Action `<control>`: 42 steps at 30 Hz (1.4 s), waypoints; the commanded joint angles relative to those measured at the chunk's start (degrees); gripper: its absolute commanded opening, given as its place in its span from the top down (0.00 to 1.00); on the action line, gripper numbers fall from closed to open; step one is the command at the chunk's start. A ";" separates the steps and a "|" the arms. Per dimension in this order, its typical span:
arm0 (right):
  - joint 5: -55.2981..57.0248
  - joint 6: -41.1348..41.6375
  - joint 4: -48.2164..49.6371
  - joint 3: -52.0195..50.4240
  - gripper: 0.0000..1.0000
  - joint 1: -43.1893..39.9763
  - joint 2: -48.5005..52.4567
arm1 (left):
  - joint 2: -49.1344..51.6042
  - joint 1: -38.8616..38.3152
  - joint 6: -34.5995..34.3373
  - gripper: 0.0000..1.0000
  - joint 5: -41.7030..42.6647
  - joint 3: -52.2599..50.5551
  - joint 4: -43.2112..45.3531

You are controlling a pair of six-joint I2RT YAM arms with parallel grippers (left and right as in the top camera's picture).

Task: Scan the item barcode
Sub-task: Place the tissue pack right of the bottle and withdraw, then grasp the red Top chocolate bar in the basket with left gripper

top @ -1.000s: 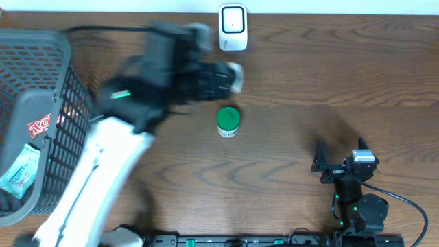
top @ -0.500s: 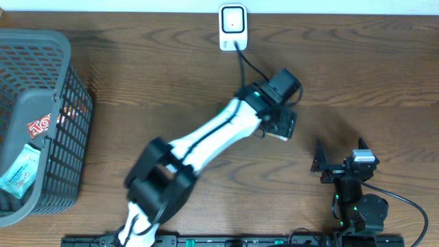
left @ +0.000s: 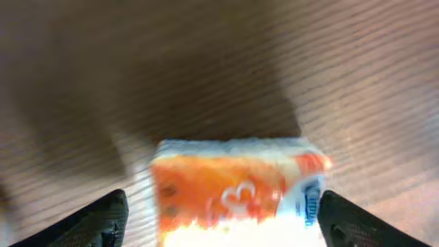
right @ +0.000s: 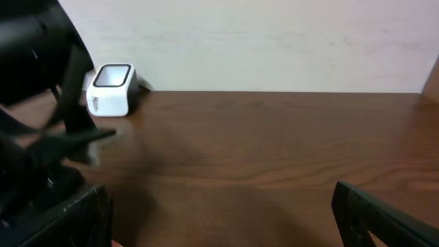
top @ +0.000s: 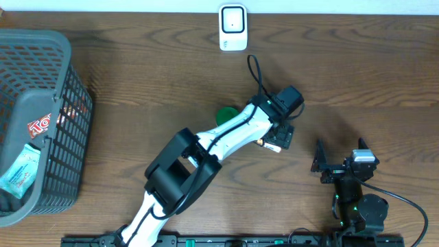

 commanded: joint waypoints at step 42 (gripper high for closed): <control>0.07 0.81 -0.20 -0.09 0.01 -0.09 -0.11 | -40.30 84.78 -20.72 0.00 -26.08 -11.76 -23.45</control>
